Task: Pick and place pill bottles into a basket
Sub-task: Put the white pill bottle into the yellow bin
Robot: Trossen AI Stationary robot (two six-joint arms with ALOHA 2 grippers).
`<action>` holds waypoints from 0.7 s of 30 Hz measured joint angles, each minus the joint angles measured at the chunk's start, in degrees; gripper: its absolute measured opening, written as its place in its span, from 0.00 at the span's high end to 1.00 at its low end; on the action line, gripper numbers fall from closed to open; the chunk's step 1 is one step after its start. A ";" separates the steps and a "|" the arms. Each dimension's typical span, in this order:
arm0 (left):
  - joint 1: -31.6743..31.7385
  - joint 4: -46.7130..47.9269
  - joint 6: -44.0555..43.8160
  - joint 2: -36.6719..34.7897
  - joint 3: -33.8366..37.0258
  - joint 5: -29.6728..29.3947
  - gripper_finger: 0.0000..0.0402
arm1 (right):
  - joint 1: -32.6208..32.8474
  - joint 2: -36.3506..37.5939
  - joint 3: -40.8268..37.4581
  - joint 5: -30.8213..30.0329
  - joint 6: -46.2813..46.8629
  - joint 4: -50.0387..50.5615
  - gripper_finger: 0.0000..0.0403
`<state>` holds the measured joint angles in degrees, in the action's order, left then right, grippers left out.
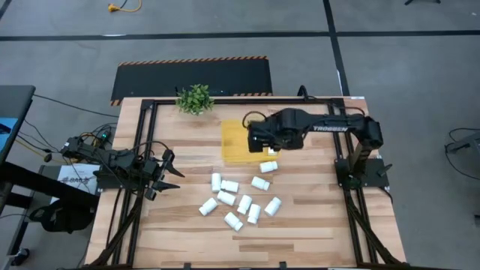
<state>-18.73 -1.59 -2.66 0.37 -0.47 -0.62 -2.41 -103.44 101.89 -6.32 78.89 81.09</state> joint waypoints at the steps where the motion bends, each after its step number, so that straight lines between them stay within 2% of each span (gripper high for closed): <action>1: 0.01 0.01 0.00 0.00 0.02 0.00 0.56 | 0.75 0.00 0.00 0.06 0.48 0.35 0.09; 6: -0.01 -0.01 0.00 -0.01 0.02 0.00 0.56 | 3.38 0.02 -0.02 0.60 -2.74 0.26 0.09; 13: 0.01 0.01 -0.02 0.01 0.02 0.00 0.56 | 5.99 0.02 -0.02 10.97 -5.52 -3.21 0.09; 16: -0.01 0.01 0.00 0.01 0.02 0.00 0.56 | 7.67 0.02 -0.19 10.78 -5.15 -3.42 0.09; 21: 0.00 0.01 0.00 0.00 0.01 0.00 0.56 | 9.44 -0.04 -1.03 5.58 1.57 -2.43 0.09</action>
<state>-18.73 -1.58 -2.66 0.37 -0.46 -0.62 7.03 -103.48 100.86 -0.74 80.46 78.66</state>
